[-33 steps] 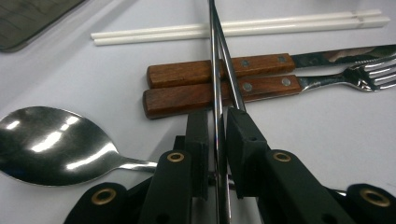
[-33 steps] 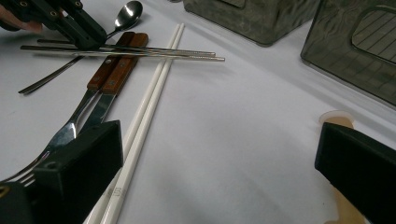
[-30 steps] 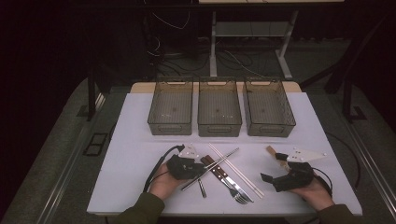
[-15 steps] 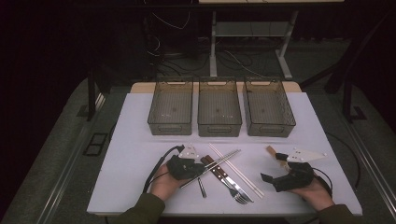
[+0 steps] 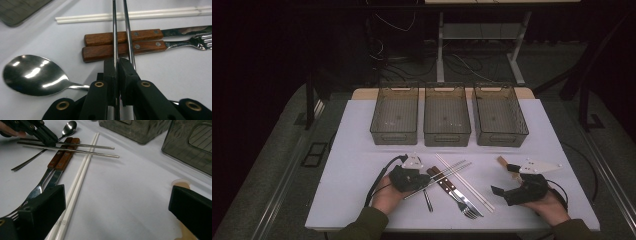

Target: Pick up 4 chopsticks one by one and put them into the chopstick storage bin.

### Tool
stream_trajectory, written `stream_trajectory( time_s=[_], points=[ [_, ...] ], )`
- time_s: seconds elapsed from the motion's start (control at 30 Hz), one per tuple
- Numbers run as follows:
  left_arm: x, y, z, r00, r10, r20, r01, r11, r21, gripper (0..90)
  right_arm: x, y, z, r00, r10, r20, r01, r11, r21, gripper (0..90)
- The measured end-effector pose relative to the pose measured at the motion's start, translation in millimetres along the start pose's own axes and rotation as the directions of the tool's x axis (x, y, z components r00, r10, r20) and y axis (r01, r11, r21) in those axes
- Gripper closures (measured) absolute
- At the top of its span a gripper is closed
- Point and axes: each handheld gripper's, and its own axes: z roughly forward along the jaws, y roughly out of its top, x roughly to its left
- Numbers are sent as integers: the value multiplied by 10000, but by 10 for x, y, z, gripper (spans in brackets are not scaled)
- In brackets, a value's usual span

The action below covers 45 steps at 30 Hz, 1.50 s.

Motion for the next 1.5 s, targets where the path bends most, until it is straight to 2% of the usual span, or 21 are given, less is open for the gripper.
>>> stream_trajectory(
  time_s=[0.2, 0.3, 0.83, 1.0, 1.23, 1.33, 1.5],
  points=[
    [33, -5, -90, 9998, -197, 25, 198, 9993, -321, 843, 7, -3, -3, 9999, 101, -87, -102, 9999, -40, 11],
    [39, -4, -126, 9999, -137, 30, 138, 9991, -390, 843, 12, -7, -3, 9998, 172, -60, -172, 9998, -62, 11],
    [87, -33, -288, 9990, -414, 148, 426, 9953, -872, 844, -5, -7, 23, 9996, 265, -91, -266, 9996, -63, 11],
    [100, -45, -329, 9980, -626, 36, 626, 9928, -1023, 843, -3, -6, 20, 9996, 254, -148, -255, 9997, -66, 11],
    [127, -69, -410, 9975, -704, -62, 692, 9905, -1192, 843, 2, -6, 10, 9997, 211, -150, -212, 9997, -97, 11],
    [152, -93, -444, 9958, -907, -116, 884, 9872, -1324, 842, -2, -5, 2, 9995, 304, -121, -305, 9995, -120, 11],
    [195, -112, -507, 9952, -943, -267, 897, 9859, -1412, 843, -4, -4, -11, 9995, 291, -113, -293, 9994, -178, 12]
  ],
)
